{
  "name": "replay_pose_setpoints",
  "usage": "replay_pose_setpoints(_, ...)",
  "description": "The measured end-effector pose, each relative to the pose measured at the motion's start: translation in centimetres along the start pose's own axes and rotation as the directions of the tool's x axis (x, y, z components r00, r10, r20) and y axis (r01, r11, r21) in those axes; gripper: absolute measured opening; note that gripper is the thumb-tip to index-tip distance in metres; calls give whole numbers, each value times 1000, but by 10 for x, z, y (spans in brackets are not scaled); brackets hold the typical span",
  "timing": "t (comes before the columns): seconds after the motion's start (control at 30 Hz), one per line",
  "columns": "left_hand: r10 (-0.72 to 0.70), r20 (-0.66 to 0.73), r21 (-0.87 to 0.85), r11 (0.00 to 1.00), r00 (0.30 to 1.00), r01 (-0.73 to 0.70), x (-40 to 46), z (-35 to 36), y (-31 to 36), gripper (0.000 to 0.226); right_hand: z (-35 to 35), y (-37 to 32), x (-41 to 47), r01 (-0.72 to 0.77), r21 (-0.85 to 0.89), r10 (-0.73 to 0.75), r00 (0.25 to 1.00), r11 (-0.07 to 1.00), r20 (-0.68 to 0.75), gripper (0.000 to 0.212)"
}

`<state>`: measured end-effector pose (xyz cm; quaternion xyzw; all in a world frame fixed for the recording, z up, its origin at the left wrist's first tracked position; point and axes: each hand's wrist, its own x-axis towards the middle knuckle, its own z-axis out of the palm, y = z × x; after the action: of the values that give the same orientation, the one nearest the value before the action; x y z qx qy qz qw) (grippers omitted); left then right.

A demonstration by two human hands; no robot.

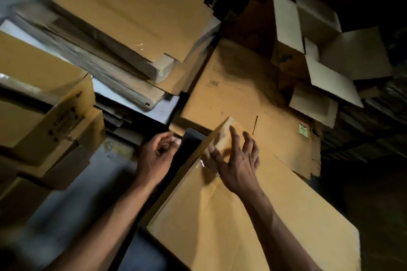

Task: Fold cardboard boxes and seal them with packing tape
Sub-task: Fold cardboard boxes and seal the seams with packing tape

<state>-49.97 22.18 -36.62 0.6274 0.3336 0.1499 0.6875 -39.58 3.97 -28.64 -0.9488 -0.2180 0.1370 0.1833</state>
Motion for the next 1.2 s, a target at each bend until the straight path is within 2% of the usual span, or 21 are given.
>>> replay_pose_setpoints(0.07, -73, 40, -42, 996, 997, 74, 10, 5, -12, 27, 6, -3, 16, -22, -23, 22, 1000, 999, 8, 83)
replay_pose_setpoints(0.1, -107, 61, -39, 993, 992, 110, 14, 8, -16, 35, 9, -3, 22, -35, -39, 35, 999, 999, 10, 83)
replay_pose_setpoints(0.2, -207, 148, -68, 974, 967, 218, 17, 20, -23, 76, 18, 5, 31, -63, -91, 67, 997, 994, 39, 84)
replay_pose_setpoints(0.27, -269, 206, -22, 960, 941, 280, 16, 30, -29, 101, 24, 9, 30, -59, -118, 63, 997, 991, 32, 81)
replay_pose_setpoints(0.4, -360, 378, 163, 933, 853, 322, 17, 36, -43, 122, 29, 11, 29, -75, -175, 74, 997, 982, -10, 78)
replay_pose_setpoints(0.47, -391, 418, 260, 916, 820, 304, 21, 34, -47, 122, 30, 11, 30, -69, -198, 67, 998, 978, -15, 76)
replay_pose_setpoints(0.53, -433, 394, 398, 875, 810, 274, 28, 30, -53, 112, 30, 11, 31, -73, -191, 70, 997, 979, -21, 74)
replay_pose_setpoints(0.63, -394, 284, 576, 799, 874, 173, 35, 24, -67, 83, 27, 12, 30, -53, -160, 49, 998, 986, -24, 75)
replay_pose_setpoints(0.73, -289, 266, 428, 890, 919, 156, 36, 17, -55, 74, 17, 16, 21, -5, -83, 5, 1000, 997, -1, 74)
replay_pose_setpoints(0.77, -234, 271, 384, 916, 934, 118, 36, 16, -41, 73, 12, 19, 15, 1, -68, -1, 1000, 998, 2, 75)
replay_pose_setpoints(0.83, -89, 309, 400, 915, 947, -44, 34, 17, -7, 61, 4, 27, -2, -15, -38, 14, 1000, 999, -20, 77)
replay_pose_setpoints(0.93, 143, 366, 478, 819, 919, -318, 31, 30, 40, 50, -5, 49, -36, -61, -13, 60, 995, 998, -83, 75)
replay_pose_setpoints(1.0, 269, 428, 530, 699, 863, -480, 20, 48, 64, 48, -12, 71, -58, -99, -34, 95, 989, 994, -113, 72)
replay_pose_setpoints(1.07, 329, 515, 570, 558, 792, -602, -4, 72, 78, 47, -22, 94, -78, -133, -41, 127, 984, 990, -124, 68)
replay_pose_setpoints(1.2, 303, 726, 488, 404, 617, -773, -81, 125, 81, 56, -53, 146, -118, -222, -51, 211, 964, 974, -162, 59)
